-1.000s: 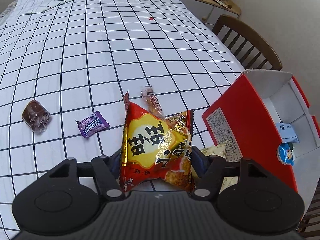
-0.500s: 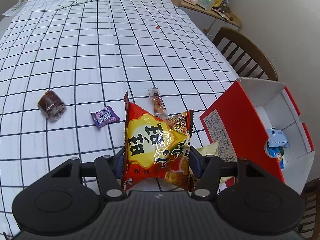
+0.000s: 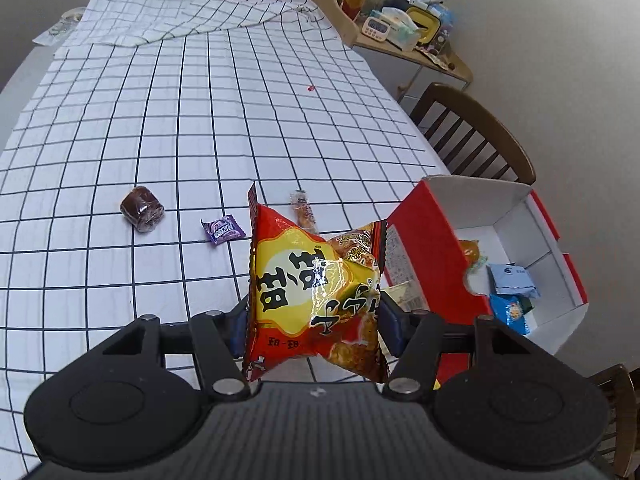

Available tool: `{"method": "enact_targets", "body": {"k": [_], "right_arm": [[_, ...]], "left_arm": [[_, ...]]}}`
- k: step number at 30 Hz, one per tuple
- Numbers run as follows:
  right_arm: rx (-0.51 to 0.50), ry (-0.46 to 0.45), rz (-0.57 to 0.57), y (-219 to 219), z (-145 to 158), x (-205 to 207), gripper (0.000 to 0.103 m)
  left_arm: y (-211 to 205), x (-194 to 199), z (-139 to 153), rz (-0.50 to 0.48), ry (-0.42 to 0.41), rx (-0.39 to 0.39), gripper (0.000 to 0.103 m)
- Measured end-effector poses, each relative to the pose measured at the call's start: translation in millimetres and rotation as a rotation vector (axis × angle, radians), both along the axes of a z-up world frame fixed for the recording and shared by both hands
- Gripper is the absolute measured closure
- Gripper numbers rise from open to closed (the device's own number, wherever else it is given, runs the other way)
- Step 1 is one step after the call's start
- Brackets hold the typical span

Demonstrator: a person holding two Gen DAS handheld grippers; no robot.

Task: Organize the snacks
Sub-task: 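Carry the chip bag with the left tool while the right tool carries the M&M's bag into the box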

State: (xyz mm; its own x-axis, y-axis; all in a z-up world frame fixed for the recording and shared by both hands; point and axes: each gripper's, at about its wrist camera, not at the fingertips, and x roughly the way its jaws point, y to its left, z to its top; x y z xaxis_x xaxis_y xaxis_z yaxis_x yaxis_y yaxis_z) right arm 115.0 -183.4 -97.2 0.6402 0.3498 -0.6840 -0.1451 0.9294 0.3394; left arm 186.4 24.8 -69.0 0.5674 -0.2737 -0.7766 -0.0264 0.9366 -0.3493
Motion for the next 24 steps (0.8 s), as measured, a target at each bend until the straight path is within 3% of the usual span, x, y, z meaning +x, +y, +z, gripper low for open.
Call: {"method": "enact_targets", "body": {"k": [12, 24], "right_arm": [[0.044, -0.064, 0.040, -47, 44, -17, 0.087], [0.041, -0.105, 0.035, -117, 66, 3, 0.087]], "left_arm": [[-39, -27, 46, -0.024, -0.038, 0.042, 0.042], [-102, -23, 65, -0.094, -0.071, 0.029, 0.042]]}}
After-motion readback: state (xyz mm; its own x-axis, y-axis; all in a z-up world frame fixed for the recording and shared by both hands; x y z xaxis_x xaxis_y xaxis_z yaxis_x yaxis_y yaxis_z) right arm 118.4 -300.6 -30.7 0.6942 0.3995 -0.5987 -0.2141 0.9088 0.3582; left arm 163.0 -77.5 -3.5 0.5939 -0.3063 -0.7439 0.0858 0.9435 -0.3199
